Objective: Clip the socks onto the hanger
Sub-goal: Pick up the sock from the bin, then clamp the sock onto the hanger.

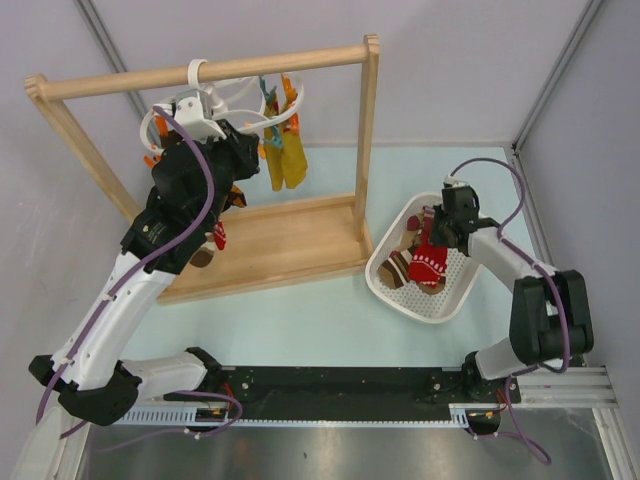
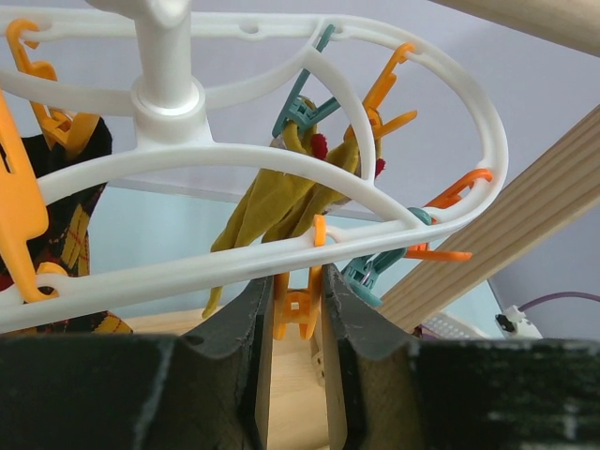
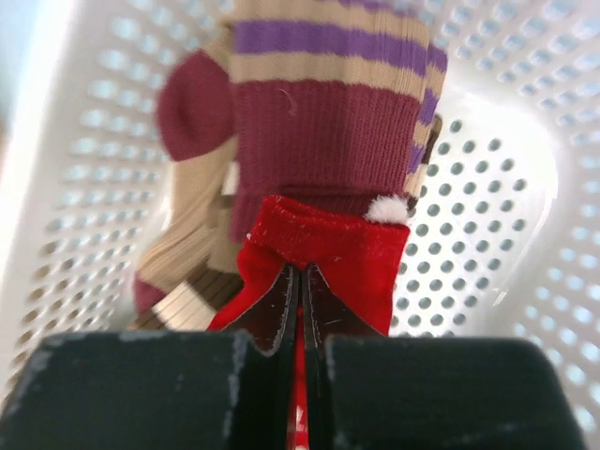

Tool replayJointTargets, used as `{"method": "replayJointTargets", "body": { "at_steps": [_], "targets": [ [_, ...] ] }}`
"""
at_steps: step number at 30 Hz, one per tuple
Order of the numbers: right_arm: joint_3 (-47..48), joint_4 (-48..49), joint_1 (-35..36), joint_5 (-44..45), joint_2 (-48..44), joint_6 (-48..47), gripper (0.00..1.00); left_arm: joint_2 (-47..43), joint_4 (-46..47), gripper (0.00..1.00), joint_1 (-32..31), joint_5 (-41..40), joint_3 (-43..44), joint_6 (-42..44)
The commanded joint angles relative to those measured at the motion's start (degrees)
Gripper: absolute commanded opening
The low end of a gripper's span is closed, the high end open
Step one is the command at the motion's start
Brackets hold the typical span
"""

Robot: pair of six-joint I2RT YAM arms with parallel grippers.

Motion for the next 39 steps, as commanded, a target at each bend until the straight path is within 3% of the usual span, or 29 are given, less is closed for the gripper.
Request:
{"method": "replayJointTargets", "body": {
  "at_steps": [1,9,13,18,28,39],
  "targets": [
    [0.3,0.3,1.4,4.5,-9.5,-1.8,0.0,-1.6,1.4,0.01,0.4,0.7,1.7,-0.9],
    [-0.5,5.0,5.5,3.1,-20.7,-4.9,0.0,-1.5,1.0,0.0,0.4,1.6,2.0,-1.7],
    [-0.9,13.9,11.4,1.6,-26.0,-11.1,0.0,-1.6,0.9,0.0,0.4,1.8,2.0,-1.7],
    [-0.9,25.8,18.0,-6.7,-29.7,-16.5,0.0,-1.5,0.9,0.0,0.4,2.3,2.0,-2.0],
    [1.8,49.4,28.6,-18.2,-21.9,-19.1,0.0,-1.4,0.9,0.0,0.4,3.5,2.0,-2.8],
    [11.0,59.9,34.2,-27.2,-7.1,-21.9,0.0,-1.3,1.4,0.0,0.4,5.5,1.9,-4.0]
  ]
}}
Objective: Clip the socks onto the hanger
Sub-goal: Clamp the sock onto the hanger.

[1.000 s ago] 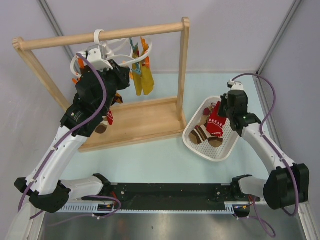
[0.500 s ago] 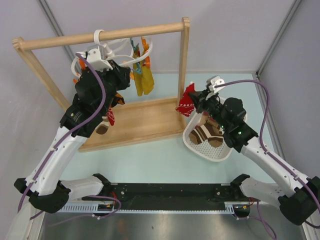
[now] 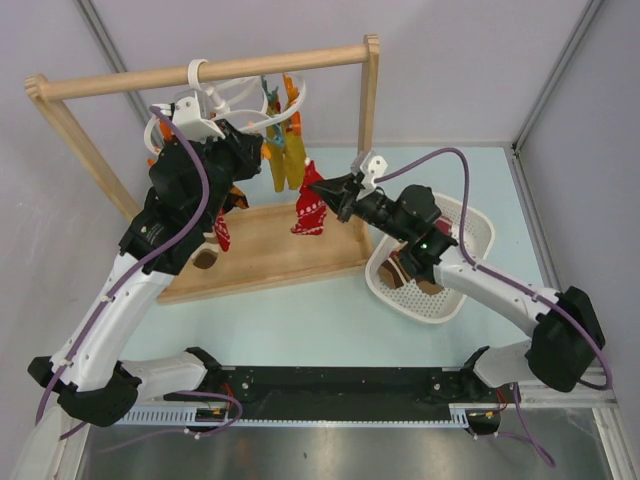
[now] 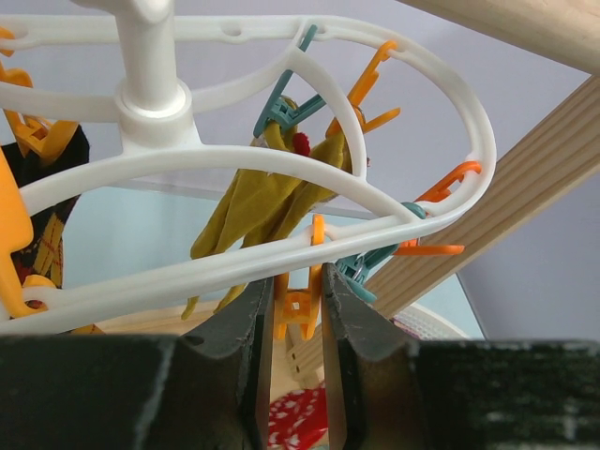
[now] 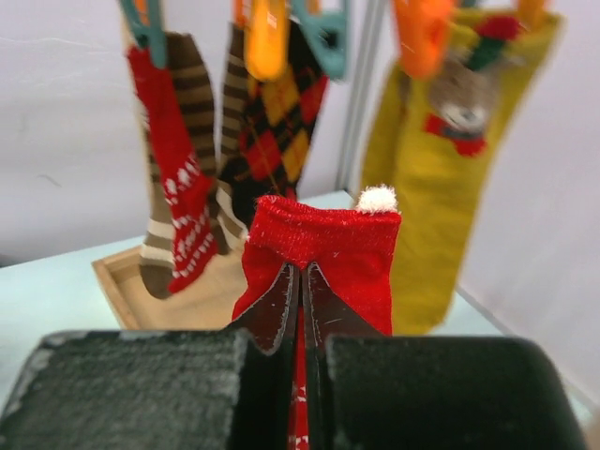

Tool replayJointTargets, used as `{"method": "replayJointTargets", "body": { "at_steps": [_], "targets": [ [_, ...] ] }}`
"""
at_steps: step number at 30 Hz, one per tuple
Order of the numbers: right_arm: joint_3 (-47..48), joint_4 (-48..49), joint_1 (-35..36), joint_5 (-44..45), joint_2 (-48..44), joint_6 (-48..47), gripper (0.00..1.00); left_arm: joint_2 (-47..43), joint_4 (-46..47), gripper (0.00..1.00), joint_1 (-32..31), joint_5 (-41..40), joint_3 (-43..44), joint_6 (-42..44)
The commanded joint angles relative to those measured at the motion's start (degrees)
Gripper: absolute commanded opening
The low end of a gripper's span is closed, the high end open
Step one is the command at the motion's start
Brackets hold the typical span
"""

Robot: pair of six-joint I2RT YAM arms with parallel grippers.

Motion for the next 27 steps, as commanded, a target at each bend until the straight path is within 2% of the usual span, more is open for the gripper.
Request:
{"method": "replayJointTargets", "body": {
  "at_steps": [1,12,27],
  "targets": [
    [6.6,9.2,1.7,-5.0,4.4,-1.9,0.0,-1.1,1.2,0.0,0.3,2.3,1.8,-1.1],
    [15.8,9.2,2.9,-7.0,14.5,-4.4,0.0,-1.2,1.5,0.0,0.3,3.2,1.7,-1.5],
    [22.6,6.8,2.9,-7.6,19.3,-5.5,0.0,-1.8,1.3,0.0,0.3,3.6,1.2,-1.6]
  ]
}}
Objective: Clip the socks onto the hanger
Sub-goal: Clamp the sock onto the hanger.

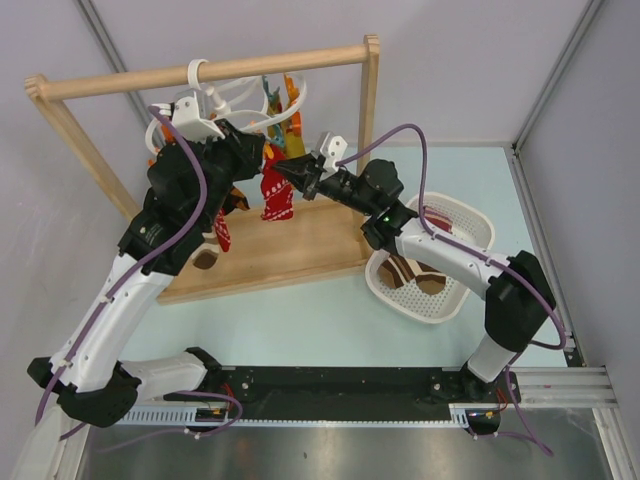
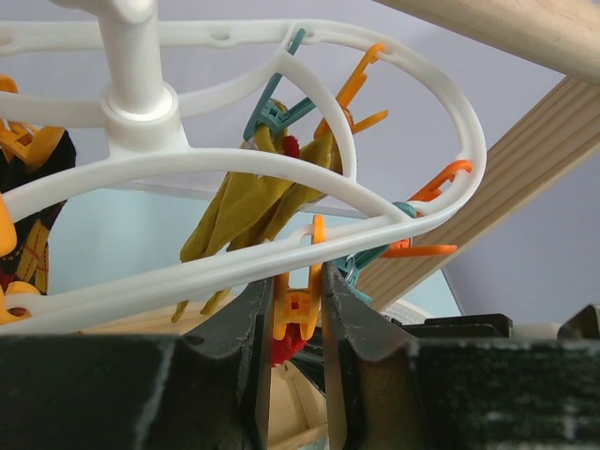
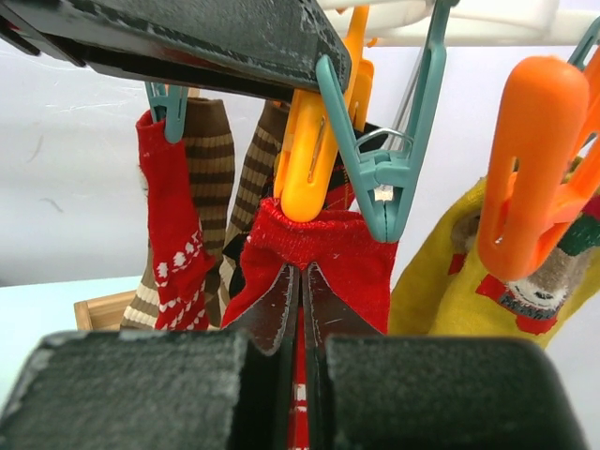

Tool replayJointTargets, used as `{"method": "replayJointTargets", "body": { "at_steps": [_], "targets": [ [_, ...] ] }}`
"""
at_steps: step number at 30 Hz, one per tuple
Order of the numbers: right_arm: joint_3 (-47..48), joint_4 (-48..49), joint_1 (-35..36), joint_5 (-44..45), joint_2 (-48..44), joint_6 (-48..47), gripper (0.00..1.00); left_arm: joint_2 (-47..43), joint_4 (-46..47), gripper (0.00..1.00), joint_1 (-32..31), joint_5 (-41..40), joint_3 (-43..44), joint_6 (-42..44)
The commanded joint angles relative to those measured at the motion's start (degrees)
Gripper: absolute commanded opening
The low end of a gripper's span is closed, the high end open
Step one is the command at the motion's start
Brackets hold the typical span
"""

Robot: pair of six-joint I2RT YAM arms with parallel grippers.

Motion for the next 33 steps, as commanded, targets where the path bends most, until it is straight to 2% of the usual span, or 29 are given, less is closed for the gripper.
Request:
{"method": "replayJointTargets", "body": {
  "at_steps": [1,24,33],
  "targets": [
    [3.5,1.6,0.2,-0.2,0.9,-1.4,0.0,-1.6,0.8,0.0,0.3,1.9,1.2,-0.7],
    [4.4,0.5,-0.1,-0.3,-1.0,-1.4,0.0,-1.8,-0.4,0.0,0.3,-1.3,0.5,2.5],
    [6.0,0.2,-0.1,-0.6,-0.7,-0.7,0.0,-1.4,-0.3,0.0,0.3,0.2,0.9,2.6]
  ]
}}
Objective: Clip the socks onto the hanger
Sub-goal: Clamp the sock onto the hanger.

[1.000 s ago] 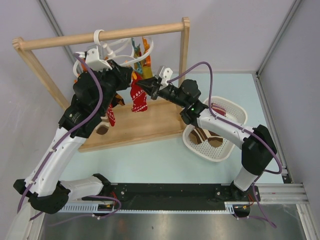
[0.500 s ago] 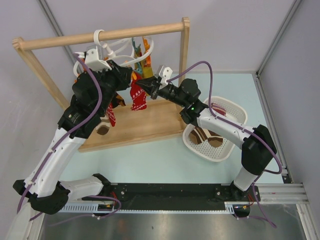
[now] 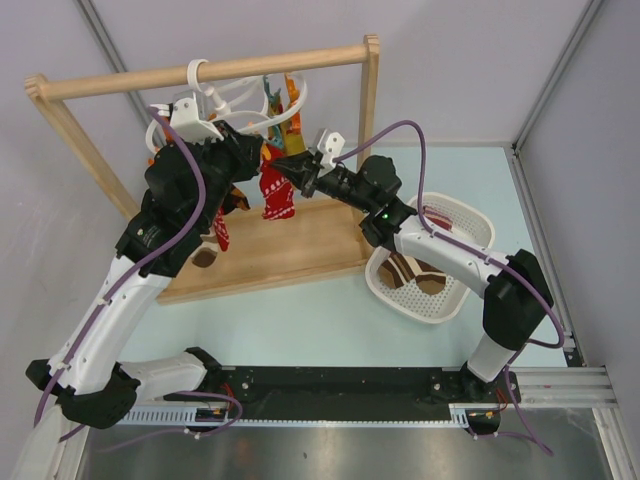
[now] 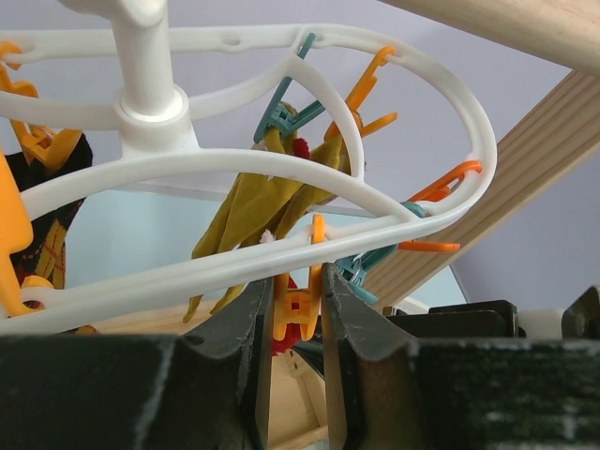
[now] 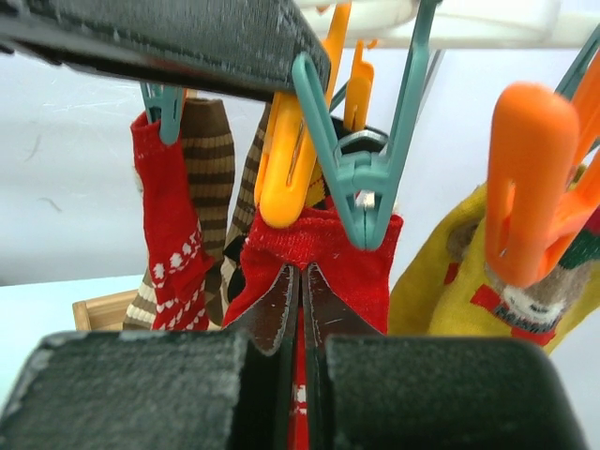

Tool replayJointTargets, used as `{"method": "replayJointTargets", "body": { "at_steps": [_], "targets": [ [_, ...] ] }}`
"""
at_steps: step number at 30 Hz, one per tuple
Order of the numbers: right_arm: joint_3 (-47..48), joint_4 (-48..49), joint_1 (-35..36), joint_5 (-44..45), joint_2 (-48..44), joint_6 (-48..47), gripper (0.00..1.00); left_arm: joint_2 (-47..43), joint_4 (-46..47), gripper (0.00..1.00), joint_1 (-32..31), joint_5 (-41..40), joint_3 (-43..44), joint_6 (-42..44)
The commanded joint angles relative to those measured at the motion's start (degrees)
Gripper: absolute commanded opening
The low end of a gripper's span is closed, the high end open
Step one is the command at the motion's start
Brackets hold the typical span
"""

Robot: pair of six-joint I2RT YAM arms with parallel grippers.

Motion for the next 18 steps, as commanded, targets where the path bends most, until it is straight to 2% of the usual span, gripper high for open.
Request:
{"method": "replayJointTargets", "body": {
  "at_steps": [1,13,18],
  "targets": [
    [4.4,1.5,-0.1,-0.6,-1.6,-0.5,0.0,-0.7,0.4,0.0,0.3,1.0,1.0,1.0],
    [7.0,0.4,0.4,-1.4,-0.4,-0.1,0.0,-0.5,0.5,0.0,0.3,1.7,1.1,1.1],
    [7.0,0.5,0.5,-1.5,-0.3,0.1,0.0,-0.8,0.9,0.09,0.3,1.7,0.9,1.0]
  ]
}}
